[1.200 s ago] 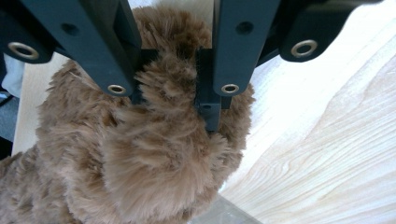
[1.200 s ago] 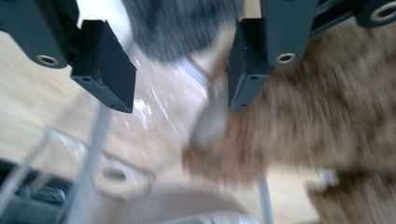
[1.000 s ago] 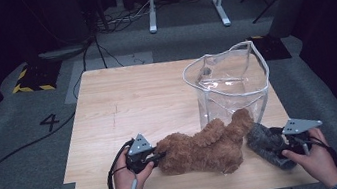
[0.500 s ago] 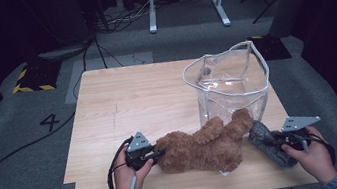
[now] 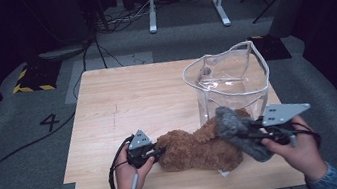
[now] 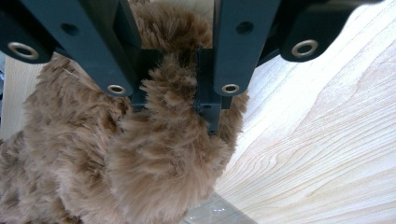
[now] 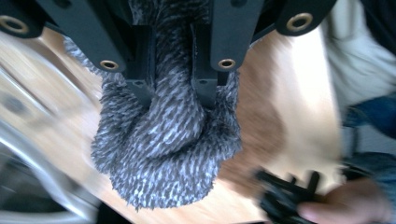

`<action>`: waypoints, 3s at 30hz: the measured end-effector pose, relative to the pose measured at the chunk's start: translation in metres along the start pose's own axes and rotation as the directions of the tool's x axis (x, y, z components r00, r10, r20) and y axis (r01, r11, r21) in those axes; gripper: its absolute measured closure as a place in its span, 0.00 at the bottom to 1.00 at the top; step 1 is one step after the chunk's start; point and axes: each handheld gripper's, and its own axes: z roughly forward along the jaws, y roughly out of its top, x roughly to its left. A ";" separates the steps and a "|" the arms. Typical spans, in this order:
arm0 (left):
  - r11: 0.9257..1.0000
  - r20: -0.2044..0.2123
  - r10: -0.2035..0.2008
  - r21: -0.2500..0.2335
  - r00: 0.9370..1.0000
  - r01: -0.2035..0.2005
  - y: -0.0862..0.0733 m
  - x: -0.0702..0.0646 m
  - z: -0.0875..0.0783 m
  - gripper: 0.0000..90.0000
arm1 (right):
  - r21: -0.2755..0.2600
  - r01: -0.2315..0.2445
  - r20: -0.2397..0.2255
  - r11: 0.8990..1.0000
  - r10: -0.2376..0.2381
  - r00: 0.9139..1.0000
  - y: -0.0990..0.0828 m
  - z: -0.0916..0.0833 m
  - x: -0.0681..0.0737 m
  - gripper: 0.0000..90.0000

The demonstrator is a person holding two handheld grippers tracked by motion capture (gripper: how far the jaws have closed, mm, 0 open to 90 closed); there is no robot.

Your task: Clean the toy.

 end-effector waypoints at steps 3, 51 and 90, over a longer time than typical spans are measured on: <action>1.000 -0.001 0.006 0.000 1.000 -0.006 0.000 -0.001 -0.001 0.85 | -0.021 0.046 -0.075 0.999 -0.048 0.996 0.019 0.026 0.018 0.84; 0.999 0.014 0.001 -0.032 1.000 -0.001 -0.006 0.001 -0.013 0.88 | 0.165 -0.113 0.190 0.980 0.081 0.978 -0.072 0.005 -0.057 0.84; 0.999 0.005 -0.001 -0.035 1.000 0.001 -0.006 0.002 -0.011 0.87 | 0.061 0.164 -0.104 0.984 -0.158 0.982 -0.016 0.078 0.052 0.84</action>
